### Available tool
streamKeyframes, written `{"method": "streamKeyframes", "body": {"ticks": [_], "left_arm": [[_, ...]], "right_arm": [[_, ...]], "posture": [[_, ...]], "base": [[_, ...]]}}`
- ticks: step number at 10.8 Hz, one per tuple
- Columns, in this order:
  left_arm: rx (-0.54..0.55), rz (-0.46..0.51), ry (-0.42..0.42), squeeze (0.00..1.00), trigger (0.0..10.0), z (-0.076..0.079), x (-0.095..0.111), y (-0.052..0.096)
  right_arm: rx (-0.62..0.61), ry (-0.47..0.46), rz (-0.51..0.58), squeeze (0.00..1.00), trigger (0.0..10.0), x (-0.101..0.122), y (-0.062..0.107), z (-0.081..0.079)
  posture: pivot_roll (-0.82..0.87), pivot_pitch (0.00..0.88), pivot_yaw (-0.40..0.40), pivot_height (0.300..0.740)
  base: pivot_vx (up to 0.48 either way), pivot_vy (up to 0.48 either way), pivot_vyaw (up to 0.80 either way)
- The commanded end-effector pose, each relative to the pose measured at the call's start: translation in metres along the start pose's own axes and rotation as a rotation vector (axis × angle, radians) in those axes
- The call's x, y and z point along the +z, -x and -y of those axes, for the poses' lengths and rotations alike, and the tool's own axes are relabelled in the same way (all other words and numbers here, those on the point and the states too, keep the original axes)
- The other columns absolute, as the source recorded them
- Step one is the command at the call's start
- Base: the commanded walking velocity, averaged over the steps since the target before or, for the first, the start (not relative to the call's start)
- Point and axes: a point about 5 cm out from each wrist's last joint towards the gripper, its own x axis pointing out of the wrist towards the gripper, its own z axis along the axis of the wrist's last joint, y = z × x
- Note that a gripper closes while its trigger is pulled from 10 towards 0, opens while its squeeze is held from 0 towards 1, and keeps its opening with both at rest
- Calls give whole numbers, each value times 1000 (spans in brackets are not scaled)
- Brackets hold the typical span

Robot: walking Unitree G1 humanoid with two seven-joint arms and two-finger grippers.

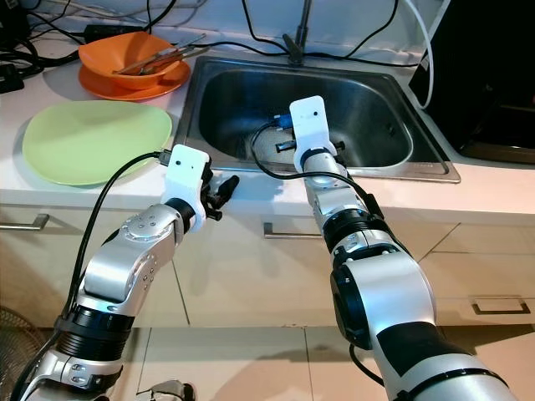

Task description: Kitchen organization

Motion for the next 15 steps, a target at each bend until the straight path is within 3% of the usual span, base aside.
{"method": "streamKeyframes", "body": {"ticks": [1, 2, 3, 5, 6, 8, 9, 11, 12, 13, 14, 15], "left_arm": [[-2, -67, 5, 0, 10000, 3, -15, -1], [13, -30, 5, 0, 10000, 2, -13, -3], [60, 25, -46, 0, 10000, -3, -8, -4], [96, 121, -34, 0, 10000, -8, 0, -4], [164, 203, -61, 0, 10000, -16, 4, -2], [216, 248, -98, 0, 10000, -24, 4, 0], [257, 282, -138, 0, 10000, -31, 3, 5], [290, 318, -173, 0, 10000, -39, -1, 13], [288, 321, -290, 0, 10000, -40, 3, 16], [326, 289, -478, 0, 10000, -44, 8, 17], [376, 242, -653, 741, 10000, -54, 12, 18], [400, 211, -711, 1000, 10000, -62, 15, 19]], "right_arm": [[3, -13, 18, 0, 10000, 6, -1, 1], [15, -73, 50, 0, 10000, 12, -2, 0], [44, -162, 95, 0, 10000, 19, -2, -1], [70, -264, 165, 0, 10000, 27, -1, 1], [81, -390, 243, 0, 10000, 27, 5, 7], [108, -449, 300, 0, 10000, 15, 20, 7], [105, -497, 317, 0, 10000, 0, 38, 9], [118, -515, 299, 0, 10000, -18, 59, 6], [120, -535, 254, 0, 10000, -28, 64, 0], [117, -566, 230, 0, 10000, -29, 66, -6], [123, -579, 221, 0, 10000, -27, 66, -11], [128, -596, 217, 0, 10000, -25, 65, -14]], "posture": [[176, 42, -101, 740], [171, 38, -99, 740], [160, 33, -98, 740], [153, 28, -98, 740], [127, 18, -96, 740], [100, 10, -90, 740], [94, 5, -87, 740], [84, 0, -79, 740], [90, 0, -76, 740], [98, 6, -75, 740], [108, 13, -74, 740], [115, 19, -73, 740]], "base": [[0, 0, 0], [0, 0, 0], [0, 0, 0], [0, 0, 0], [0, 0, 0], [0, 0, 0], [0, 0, 0], [0, 0, 0], [0, 0, 0], [0, 0, 0], [0, 0, 0], [0, 0, 0]]}}
